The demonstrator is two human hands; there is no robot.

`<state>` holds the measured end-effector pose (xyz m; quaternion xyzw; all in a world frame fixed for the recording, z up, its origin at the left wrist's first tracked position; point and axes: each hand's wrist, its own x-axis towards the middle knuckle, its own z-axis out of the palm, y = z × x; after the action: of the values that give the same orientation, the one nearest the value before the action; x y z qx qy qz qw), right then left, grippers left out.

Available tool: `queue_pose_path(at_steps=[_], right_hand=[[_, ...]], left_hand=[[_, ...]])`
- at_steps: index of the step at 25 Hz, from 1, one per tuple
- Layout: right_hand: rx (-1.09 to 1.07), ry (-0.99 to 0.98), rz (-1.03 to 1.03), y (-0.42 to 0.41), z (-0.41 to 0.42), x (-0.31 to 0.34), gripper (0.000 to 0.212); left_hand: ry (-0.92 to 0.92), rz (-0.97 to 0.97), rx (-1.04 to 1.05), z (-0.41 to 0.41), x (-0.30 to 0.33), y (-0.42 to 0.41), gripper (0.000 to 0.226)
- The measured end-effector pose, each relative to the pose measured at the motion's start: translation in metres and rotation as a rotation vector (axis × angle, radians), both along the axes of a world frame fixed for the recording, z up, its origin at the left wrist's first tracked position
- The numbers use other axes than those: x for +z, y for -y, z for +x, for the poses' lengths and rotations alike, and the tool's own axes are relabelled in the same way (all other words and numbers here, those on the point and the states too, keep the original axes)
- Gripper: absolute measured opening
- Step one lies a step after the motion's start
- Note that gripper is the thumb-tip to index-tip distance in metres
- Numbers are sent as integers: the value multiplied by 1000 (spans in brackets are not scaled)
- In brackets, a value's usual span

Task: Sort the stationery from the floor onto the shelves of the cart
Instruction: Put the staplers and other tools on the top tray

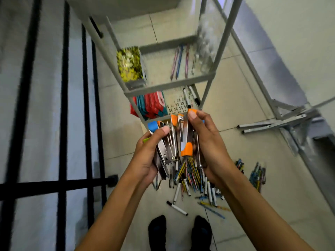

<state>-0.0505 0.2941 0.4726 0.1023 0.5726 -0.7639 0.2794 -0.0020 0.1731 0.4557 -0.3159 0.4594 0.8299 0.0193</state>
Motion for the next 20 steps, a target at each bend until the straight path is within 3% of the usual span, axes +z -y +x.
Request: queue_pose_path(at_steps=[4, 9, 20], right_hand=[[30, 42, -17, 6, -4, 100, 25], [63, -68, 29, 12, -12, 183, 15], [151, -389, 301, 55, -90, 243, 14]], left_hand=[[-15, -5, 72, -4, 98, -5, 50], [-34, 13, 160, -15, 191, -6, 45], [12, -203, 339, -61, 249, 78, 16]])
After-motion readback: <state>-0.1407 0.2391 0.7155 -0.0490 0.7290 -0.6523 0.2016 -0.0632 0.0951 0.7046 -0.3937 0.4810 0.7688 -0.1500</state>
